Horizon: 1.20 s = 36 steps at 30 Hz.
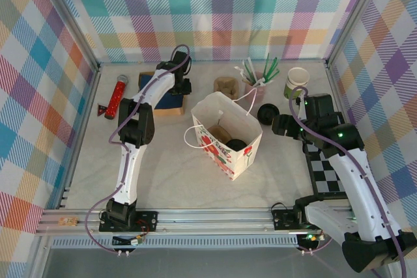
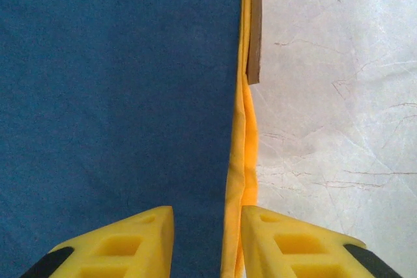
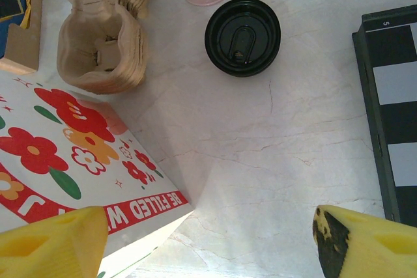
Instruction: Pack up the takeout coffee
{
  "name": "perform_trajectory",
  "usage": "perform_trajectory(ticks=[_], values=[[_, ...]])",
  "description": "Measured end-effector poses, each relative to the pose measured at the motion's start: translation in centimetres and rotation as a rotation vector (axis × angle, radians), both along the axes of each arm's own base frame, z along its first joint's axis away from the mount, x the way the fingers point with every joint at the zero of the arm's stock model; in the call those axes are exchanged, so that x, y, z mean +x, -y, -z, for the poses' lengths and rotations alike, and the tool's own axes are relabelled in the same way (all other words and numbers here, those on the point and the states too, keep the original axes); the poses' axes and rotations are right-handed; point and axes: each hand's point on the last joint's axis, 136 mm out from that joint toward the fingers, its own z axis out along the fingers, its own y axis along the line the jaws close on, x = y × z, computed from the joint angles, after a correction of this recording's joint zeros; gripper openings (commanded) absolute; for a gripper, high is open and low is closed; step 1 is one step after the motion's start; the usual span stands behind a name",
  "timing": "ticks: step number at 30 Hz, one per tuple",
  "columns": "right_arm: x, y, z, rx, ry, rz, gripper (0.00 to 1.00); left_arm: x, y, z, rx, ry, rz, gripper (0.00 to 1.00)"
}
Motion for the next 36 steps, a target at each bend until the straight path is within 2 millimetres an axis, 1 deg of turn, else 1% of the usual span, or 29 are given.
perform_trajectory(ticks=[8,17,25,30,36], values=[[0.0,0.0,0.0,0.001,0.0,0.0,0.82,0.3,0.0,-0.6,0.008,0.012,0.01,0.27],[0.3,-0.2,-0.1,0.009,0.005,-0.006,0.81,0.3,-0.3,0.4,0.034,-0.004,0.01,0.23],[0.4,-0.3,0.0,0.009,0.0,-0.007,0.81,0.5,-0.3,0.4,0.03,-0.001,0.01,0.25],[0.4,-0.3,0.0,0.009,0.001,-0.006,0.81,0.5,0.1,0.2,0.011,0.001,0.017,0.28],[0.6,-0.3,0.2,0.008,-0.004,-0.006,0.81,0.6,0.1,0.1,0.009,0.003,0.018,0.29]])
